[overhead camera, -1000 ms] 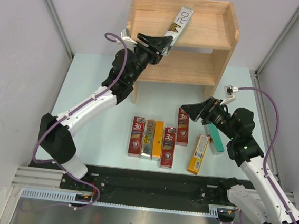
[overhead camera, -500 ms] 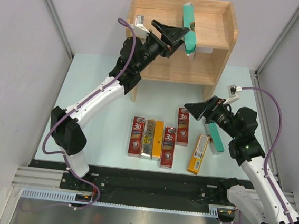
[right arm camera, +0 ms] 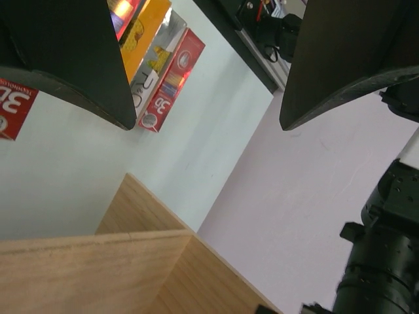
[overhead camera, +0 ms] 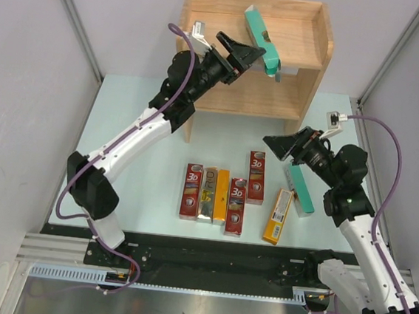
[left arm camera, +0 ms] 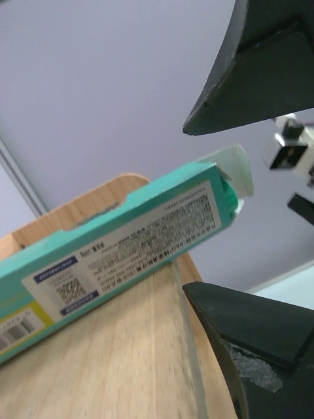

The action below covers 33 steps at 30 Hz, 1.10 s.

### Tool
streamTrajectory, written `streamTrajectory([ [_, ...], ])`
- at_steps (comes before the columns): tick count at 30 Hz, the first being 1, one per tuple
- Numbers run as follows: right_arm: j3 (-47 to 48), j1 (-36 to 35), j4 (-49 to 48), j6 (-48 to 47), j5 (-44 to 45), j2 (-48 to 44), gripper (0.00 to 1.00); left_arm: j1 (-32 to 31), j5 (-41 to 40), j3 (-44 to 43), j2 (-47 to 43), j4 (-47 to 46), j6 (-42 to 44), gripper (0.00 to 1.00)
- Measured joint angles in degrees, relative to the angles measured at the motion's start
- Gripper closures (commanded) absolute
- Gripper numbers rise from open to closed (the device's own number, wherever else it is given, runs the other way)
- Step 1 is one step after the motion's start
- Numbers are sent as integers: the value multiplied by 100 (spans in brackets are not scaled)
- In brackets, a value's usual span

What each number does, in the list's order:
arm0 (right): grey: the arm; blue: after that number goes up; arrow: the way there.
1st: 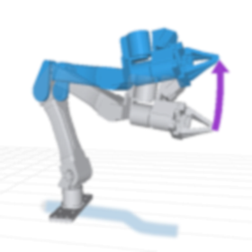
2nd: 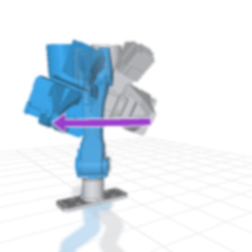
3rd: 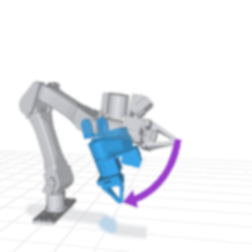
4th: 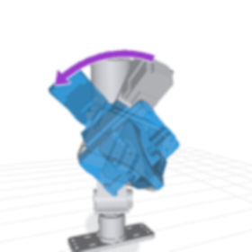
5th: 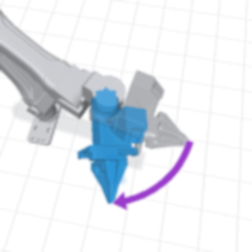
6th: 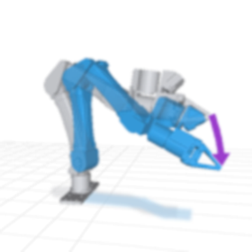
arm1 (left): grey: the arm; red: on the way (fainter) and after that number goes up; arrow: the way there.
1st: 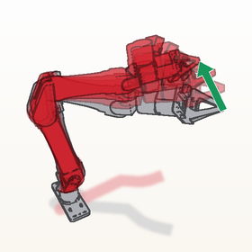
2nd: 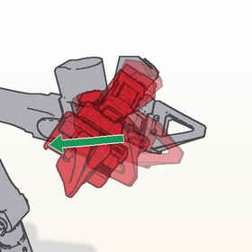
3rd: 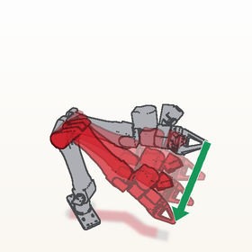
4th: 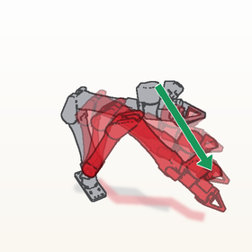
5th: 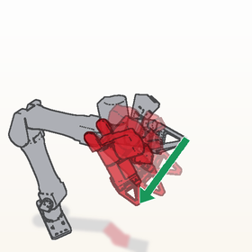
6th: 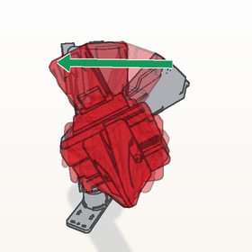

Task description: Place and organize the toothpastes onto the shelf

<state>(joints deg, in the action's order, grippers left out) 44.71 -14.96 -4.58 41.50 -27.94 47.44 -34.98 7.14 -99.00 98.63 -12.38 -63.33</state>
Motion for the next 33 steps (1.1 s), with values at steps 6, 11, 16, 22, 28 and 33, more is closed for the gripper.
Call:
streamTrajectory([
  [6, 953, -2, 247, -468, 264, 284, 3, 26, -199, -35, -306, 675, 704, 0],
  [11, 1770, -50, 402, -1036, 927, 348, 3, 81, -181, -96, -588, 1014, 1143, 0],
  [16, 2452, -365, 391, -1716, 1657, 748, 2, 129, -44, -96, -800, 1370, 1513, 0],
  [22, 3298, -1381, 352, -2839, 2612, 1781, 2, 138, 83, 160, -1169, 1893, 2000, 0],
  [28, 3497, -1818, 345, -3552, 3571, 2391, 2, 144, 105, 944, -1998, 2170, 2332, 0],
  [33, 3814, -2188, 216, -4079, 4282, 2717, 2, 168, 105, 1488, -2538, 2214, 2461, 0],
])
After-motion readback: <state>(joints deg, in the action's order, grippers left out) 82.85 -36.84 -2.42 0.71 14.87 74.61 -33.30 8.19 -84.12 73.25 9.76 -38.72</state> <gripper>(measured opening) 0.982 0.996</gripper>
